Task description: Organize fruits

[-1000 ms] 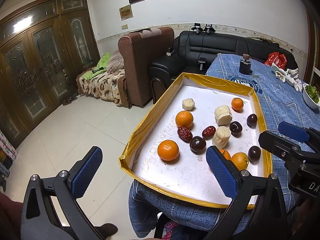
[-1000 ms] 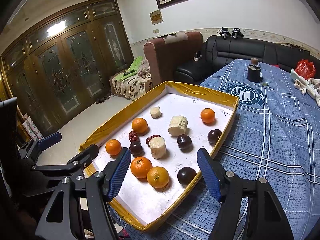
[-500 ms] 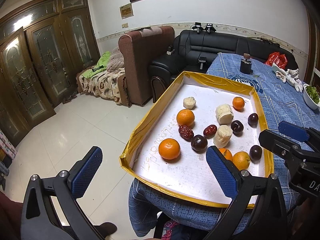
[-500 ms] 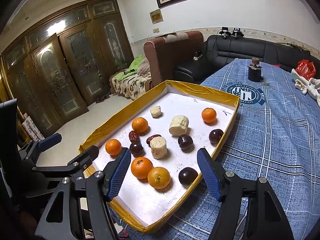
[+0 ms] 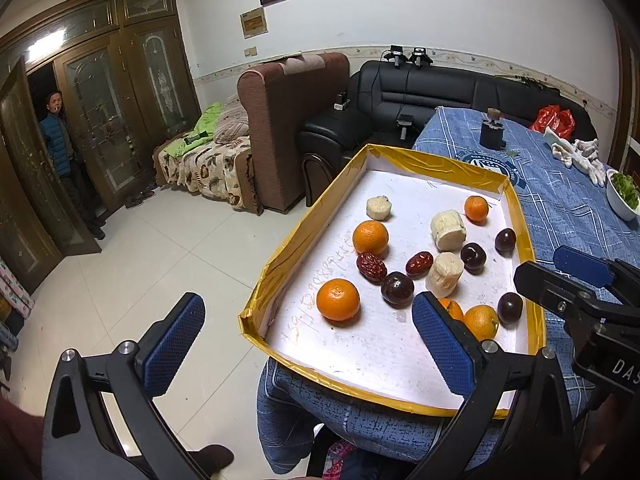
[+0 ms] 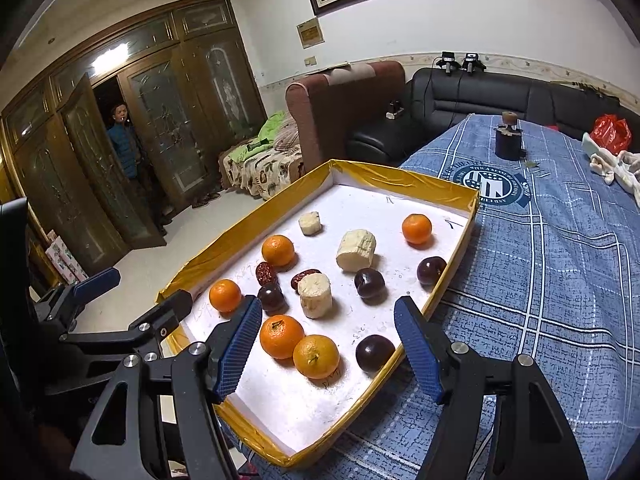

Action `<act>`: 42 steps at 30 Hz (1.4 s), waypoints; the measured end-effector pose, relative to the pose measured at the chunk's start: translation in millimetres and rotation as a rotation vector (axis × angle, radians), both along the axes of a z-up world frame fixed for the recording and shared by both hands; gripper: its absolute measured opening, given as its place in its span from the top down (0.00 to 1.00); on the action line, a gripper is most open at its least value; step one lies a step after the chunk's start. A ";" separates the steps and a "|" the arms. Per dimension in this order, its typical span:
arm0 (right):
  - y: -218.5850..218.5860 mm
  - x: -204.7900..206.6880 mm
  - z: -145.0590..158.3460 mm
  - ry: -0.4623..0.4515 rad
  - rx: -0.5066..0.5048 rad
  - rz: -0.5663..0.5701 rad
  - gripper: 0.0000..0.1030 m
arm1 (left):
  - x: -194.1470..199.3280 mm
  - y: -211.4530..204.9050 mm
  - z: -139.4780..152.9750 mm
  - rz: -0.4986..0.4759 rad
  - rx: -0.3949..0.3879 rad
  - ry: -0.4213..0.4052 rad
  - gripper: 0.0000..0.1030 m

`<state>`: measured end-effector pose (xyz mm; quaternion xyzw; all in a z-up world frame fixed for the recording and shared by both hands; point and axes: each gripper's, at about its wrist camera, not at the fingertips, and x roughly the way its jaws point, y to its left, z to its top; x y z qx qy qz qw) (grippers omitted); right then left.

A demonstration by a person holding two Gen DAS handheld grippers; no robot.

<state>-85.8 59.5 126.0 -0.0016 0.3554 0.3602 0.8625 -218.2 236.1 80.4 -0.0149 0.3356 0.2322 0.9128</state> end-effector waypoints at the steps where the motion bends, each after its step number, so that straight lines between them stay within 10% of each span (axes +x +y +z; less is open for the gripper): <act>1: 0.1 0.5 -0.3 0.001 0.000 0.000 0.32 | -0.5 0.2 0.2 0.001 0.000 -0.001 0.00; 42: -0.9 2.5 -2.2 0.013 0.006 -0.009 0.32 | 0.4 1.0 0.7 0.005 -0.003 0.001 0.00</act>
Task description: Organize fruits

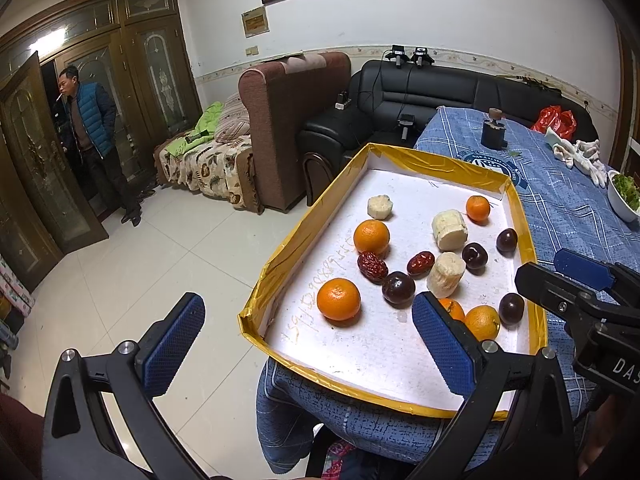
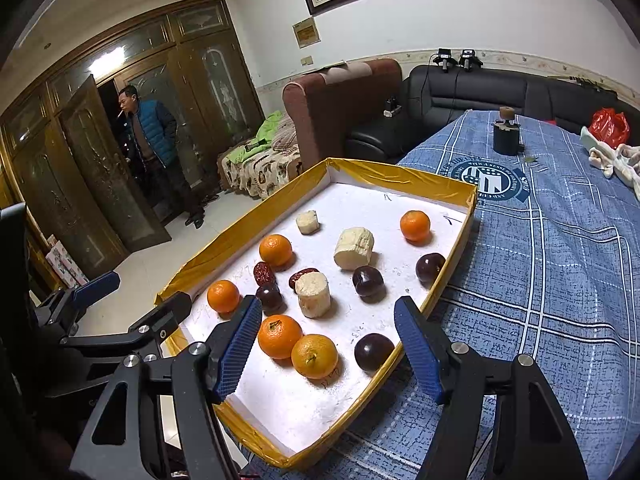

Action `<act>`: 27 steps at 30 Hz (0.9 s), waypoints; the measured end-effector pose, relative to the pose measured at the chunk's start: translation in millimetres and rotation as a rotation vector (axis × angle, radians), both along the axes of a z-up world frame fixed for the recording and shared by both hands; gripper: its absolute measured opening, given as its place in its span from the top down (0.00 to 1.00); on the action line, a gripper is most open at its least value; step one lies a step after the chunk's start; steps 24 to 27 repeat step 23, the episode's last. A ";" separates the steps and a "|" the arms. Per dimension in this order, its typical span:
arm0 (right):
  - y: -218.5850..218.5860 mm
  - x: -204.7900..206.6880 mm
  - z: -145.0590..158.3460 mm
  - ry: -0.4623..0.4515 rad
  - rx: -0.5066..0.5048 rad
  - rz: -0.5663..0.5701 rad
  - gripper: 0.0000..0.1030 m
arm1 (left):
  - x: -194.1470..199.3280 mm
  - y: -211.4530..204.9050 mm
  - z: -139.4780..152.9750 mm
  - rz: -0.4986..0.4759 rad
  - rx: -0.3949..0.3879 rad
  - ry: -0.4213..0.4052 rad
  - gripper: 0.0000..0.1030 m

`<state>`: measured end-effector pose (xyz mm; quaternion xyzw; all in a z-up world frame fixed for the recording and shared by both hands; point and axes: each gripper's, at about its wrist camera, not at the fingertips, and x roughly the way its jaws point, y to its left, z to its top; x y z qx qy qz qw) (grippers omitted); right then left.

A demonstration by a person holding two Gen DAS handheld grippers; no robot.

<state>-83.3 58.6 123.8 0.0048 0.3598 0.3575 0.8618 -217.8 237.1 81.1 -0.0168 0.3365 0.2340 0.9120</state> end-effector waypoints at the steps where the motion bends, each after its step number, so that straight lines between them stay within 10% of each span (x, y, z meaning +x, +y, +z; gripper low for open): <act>1: 0.1 0.1 0.0 -0.001 -0.001 0.000 0.32 | 0.0 0.1 0.0 0.000 0.000 0.000 0.00; 27: 3.1 0.7 -0.5 -0.001 -0.008 0.001 0.32 | 2.5 -1.4 1.8 -0.006 0.007 -0.016 0.00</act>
